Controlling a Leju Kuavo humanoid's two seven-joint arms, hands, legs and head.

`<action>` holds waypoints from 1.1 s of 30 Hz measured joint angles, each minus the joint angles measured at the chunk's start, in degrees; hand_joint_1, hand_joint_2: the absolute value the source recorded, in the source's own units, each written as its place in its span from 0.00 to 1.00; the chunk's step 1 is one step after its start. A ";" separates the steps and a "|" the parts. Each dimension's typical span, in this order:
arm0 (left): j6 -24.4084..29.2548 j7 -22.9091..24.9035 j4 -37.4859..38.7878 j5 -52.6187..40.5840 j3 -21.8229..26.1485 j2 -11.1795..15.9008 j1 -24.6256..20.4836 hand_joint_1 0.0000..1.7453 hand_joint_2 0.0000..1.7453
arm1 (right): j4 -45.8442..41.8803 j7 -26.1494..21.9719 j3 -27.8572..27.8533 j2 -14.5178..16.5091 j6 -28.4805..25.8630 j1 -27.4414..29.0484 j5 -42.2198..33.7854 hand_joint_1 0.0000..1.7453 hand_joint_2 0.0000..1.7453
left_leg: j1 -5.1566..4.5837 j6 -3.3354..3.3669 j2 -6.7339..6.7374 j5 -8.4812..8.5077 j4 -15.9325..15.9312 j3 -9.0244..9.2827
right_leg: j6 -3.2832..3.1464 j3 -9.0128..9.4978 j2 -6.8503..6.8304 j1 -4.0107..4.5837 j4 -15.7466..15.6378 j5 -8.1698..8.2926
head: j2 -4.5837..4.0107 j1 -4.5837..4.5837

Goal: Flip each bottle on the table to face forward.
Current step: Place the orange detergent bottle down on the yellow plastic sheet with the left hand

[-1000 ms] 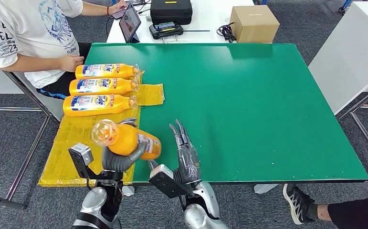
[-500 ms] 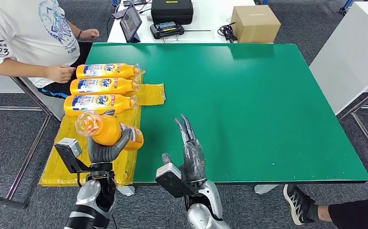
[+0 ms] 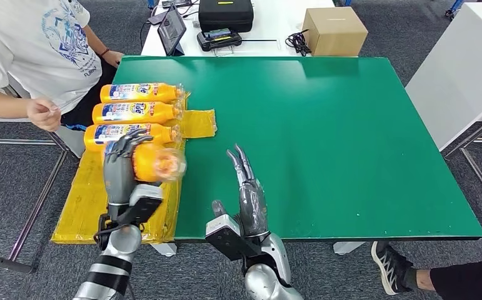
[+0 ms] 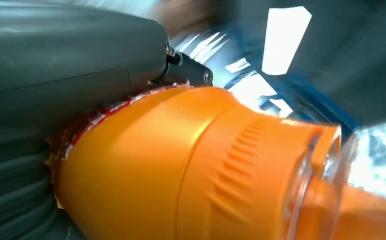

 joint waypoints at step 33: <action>-15.32 17.56 26.08 -18.91 -3.33 13.08 -10.77 1.00 1.00 | -6.22 0.32 0.51 -0.27 6.18 0.95 -1.05 0.00 0.00 | 0.00 0.00 0.03 0.02 0.00 0.02 | -0.01 -0.01 0.04 0.00 0.01 0.02 | 0.00 0.00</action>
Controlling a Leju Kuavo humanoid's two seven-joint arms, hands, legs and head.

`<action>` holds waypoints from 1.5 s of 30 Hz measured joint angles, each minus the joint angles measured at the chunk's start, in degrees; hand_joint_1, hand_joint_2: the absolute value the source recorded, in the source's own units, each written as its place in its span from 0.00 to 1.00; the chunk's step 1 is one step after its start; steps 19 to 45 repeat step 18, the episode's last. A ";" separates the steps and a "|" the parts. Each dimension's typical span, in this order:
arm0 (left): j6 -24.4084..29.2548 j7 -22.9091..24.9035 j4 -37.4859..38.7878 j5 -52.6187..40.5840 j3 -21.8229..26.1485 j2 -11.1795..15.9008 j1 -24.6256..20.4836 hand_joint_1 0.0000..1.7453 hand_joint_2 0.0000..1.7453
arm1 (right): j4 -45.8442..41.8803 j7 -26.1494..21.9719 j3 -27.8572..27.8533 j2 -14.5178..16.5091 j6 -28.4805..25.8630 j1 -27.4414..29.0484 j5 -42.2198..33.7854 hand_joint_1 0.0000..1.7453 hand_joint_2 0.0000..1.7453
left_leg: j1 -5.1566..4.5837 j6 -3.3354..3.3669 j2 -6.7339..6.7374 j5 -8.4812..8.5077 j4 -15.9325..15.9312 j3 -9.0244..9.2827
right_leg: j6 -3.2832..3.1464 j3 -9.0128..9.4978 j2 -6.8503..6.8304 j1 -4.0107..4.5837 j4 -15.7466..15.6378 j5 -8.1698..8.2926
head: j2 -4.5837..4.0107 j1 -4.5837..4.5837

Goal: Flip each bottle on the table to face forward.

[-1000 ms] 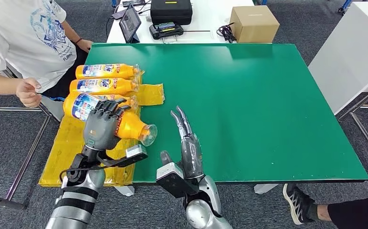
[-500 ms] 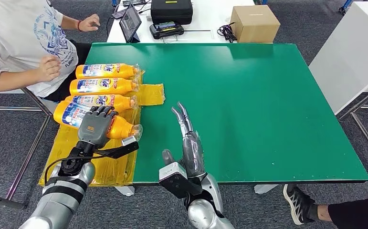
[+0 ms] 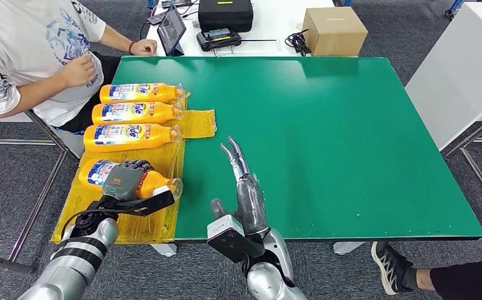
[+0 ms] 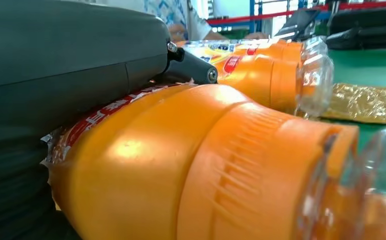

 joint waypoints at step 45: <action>-1.38 3.12 8.16 -3.51 -1.85 0.99 -4.37 1.00 1.00 | 0.49 0.04 0.15 0.00 1.30 -0.06 -0.79 0.00 0.00 | 0.01 -0.04 0.00 0.03 -0.04 0.39 | -0.03 0.40 -0.01 0.01 0.00 0.00 | 0.00 0.00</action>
